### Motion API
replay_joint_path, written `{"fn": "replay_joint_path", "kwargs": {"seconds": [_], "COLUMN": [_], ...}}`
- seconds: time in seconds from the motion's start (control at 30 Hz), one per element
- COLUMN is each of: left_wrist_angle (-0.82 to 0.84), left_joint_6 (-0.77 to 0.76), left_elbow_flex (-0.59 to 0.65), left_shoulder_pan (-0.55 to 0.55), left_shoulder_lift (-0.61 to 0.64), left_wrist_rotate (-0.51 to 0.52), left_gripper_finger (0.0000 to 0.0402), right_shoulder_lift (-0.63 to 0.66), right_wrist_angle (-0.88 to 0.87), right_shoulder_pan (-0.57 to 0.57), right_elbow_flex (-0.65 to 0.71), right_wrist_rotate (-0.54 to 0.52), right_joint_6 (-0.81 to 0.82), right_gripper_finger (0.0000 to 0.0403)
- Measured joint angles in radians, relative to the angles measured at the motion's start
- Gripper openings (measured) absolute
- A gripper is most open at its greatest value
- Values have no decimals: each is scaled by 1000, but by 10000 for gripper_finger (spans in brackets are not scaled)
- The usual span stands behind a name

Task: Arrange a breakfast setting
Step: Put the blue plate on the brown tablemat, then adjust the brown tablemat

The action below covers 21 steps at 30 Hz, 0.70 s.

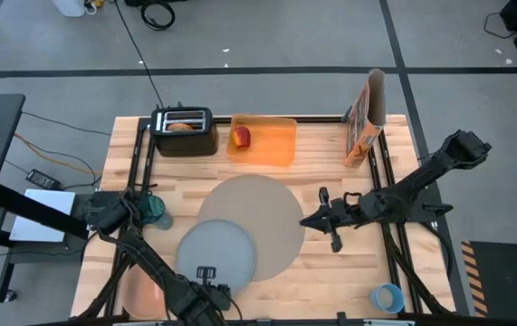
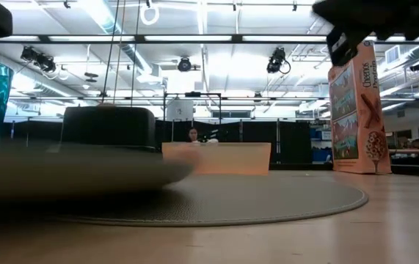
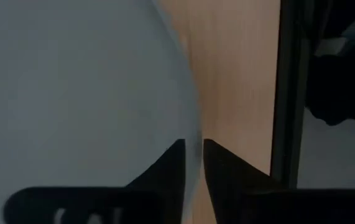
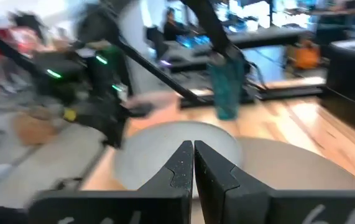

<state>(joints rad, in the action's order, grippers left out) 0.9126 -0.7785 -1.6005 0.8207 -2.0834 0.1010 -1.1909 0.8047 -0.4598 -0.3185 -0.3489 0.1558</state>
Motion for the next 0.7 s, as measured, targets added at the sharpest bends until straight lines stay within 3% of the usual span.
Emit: {"fn": "replay_joint_path", "kwargs": {"seconds": [0.13, 0.23, 0.33, 0.43, 0.53, 0.7], "left_wrist_angle": [21, 38, 35, 18, -86, -445], "left_joint_6": [25, 88, 171, 254, 335, 450], "left_elbow_flex": [0, 0, 0, 0, 44, 244], "left_shoulder_pan": [-29, -49, -61, -72, -82, -126], "left_shoulder_lift": [18, 61, 117, 173, 227, 291], "left_wrist_rotate": [-90, -95, 12, 162, 286, 310], "left_gripper_finger": [106, 121, 124, 125, 125, 125], "right_shoulder_lift": [-153, -259, -350, -438, -510, -598], "right_wrist_angle": [-17, -175, -416, -549, -549, -539], "right_shoulder_pan": [11, 23, 55, 100, 152, 249], "right_elbow_flex": [-103, -234, -366, -450, -478, -478], "right_wrist_rotate": [0, 5, 5, 5, 30, 42], "right_joint_6": [-45, -70, -69, -46, -44, 2], "right_gripper_finger": [31, 30, 24, 17, 11, 10]}}
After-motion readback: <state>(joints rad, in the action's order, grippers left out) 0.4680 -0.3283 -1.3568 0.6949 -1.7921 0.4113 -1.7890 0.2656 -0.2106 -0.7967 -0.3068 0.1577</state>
